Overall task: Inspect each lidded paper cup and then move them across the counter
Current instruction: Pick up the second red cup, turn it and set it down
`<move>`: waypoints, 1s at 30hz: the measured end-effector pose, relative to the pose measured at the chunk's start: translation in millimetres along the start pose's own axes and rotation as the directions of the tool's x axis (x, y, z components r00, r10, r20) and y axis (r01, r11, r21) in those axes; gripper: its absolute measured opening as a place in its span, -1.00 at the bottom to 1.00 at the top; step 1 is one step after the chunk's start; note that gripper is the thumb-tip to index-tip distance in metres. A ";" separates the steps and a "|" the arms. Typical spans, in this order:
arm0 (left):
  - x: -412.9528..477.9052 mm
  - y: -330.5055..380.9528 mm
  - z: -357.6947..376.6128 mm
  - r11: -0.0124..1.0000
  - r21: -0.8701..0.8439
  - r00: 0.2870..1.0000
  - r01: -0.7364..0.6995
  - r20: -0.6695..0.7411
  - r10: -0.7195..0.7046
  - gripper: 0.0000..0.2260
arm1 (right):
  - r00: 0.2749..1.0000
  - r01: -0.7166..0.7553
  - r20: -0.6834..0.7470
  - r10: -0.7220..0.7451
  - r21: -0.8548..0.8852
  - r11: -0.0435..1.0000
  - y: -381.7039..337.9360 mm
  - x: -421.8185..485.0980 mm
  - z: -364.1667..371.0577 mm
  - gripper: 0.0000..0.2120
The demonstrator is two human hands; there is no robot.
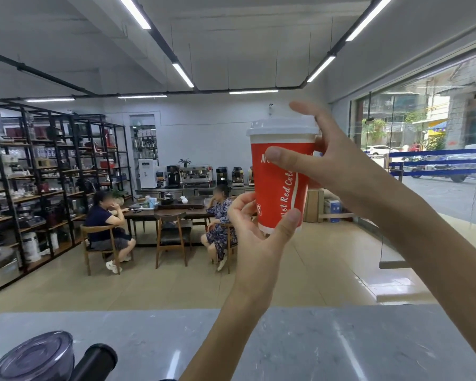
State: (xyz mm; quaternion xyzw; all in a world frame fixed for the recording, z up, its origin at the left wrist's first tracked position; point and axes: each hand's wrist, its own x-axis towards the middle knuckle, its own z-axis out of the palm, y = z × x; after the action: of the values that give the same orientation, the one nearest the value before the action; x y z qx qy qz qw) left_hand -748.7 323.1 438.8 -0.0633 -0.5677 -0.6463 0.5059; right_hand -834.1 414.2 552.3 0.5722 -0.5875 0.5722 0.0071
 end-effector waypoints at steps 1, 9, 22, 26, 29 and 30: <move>-3.9 3.7 -3.4 0.998 0.057 0.999 0.013 0.032 -0.015 -0.45 | 1.000 0.002 0.004 -0.002 -0.004 1.000 1.7 -5.3 0.1 -0.08; -99.8 5.3 -41.1 0.906 0.388 0.976 0.170 0.061 -0.210 -0.44 | 0.990 -0.095 0.114 0.077 0.157 0.983 49.8 -108.4 43.8 -0.05; -411.6 -58.6 -100.3 0.488 0.452 0.635 0.747 -0.265 -0.726 -0.30 | 0.641 -0.762 0.400 0.655 0.229 0.605 141.7 -437.0 153.4 0.04; -452.3 -66.8 -109.0 0.404 0.483 0.557 0.777 -0.230 -0.798 -0.41 | 0.540 -0.835 0.434 0.721 0.167 0.525 143.2 -479.7 163.6 -0.10; -444.7 -71.0 -120.8 0.394 0.641 0.620 0.658 -0.165 -0.767 -0.61 | 0.546 -0.829 0.415 0.727 0.141 0.542 154.3 -481.2 172.6 -0.11; -437.1 -74.2 -125.8 0.398 0.670 0.646 0.626 -0.161 -0.746 -0.61 | 0.557 -0.822 0.400 0.728 0.142 0.551 159.0 -476.6 175.7 -0.11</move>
State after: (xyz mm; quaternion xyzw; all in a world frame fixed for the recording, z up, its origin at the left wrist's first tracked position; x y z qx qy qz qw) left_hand -530.8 465.5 58.5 0.3112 -0.7741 -0.5357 0.1304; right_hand -664.3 562.0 70.0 0.3207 -0.6758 0.5078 -0.4273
